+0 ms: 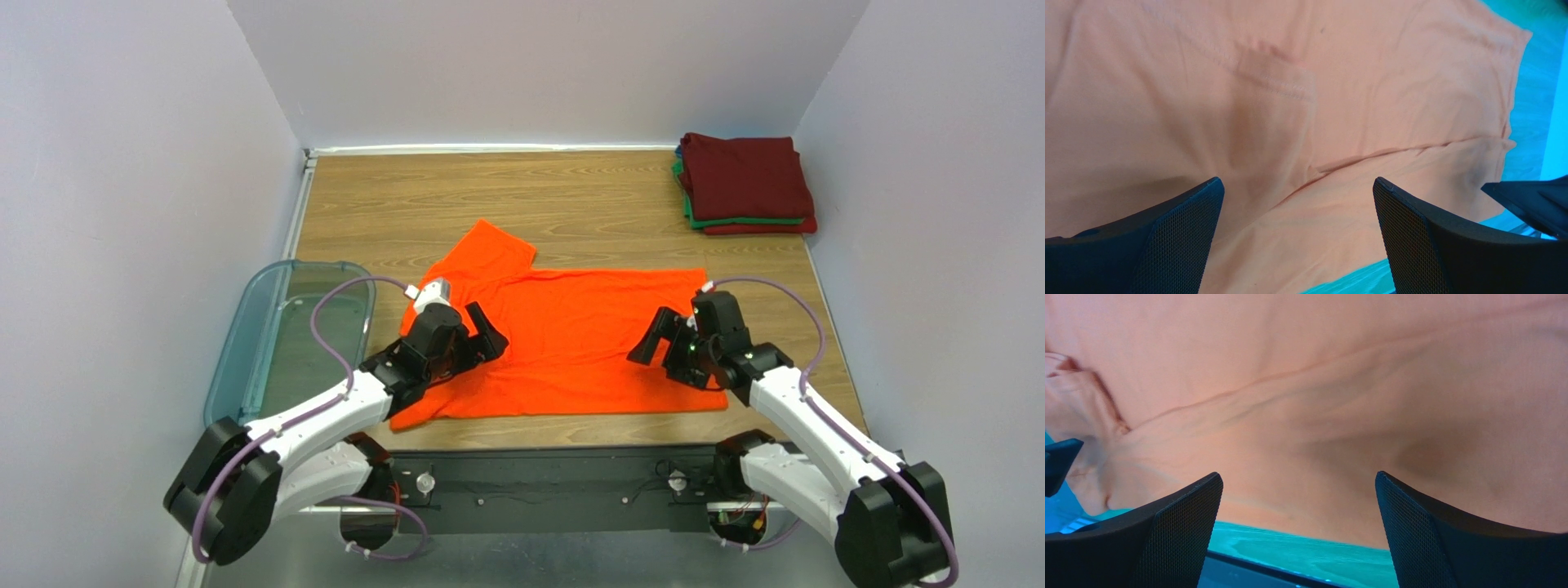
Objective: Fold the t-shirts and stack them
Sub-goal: Fold the tshirt
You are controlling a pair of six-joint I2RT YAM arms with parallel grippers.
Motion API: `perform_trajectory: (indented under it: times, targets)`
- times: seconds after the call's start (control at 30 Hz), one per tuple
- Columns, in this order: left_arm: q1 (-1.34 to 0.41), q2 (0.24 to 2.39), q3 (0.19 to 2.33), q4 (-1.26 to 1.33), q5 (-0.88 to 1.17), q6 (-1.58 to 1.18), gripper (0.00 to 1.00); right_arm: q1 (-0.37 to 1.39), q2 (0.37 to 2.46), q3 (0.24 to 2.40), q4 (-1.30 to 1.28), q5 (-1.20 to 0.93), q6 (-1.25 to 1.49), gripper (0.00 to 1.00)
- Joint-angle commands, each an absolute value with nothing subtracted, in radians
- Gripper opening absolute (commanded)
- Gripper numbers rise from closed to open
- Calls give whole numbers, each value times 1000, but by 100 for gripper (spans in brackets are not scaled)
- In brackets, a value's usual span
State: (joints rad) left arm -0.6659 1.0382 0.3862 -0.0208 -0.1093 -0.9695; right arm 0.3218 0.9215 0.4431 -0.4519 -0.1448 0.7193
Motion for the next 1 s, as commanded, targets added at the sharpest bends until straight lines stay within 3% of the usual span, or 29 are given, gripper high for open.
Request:
perform_trajectory:
  times: [0.0, 0.23, 0.47, 0.77, 0.97]
  targets:
    - [-670, 988, 495, -120, -214, -942, 98, 328, 925, 557, -495, -153, 651, 100]
    - [-641, 1129, 791, -230, -454, -815, 98, 327, 1054, 755, -503, 84, 664, 100]
    - [-436, 1487, 1087, -213, -289, -669, 98, 302, 1172, 879, -503, 216, 634, 100]
    - [-371, 1978, 1656, -384, -297, -540, 98, 249, 1203, 870, -503, 256, 575, 100]
    - [-357, 2170, 1883, -480, -290, -474, 98, 219, 1219, 856, -500, 253, 560, 100]
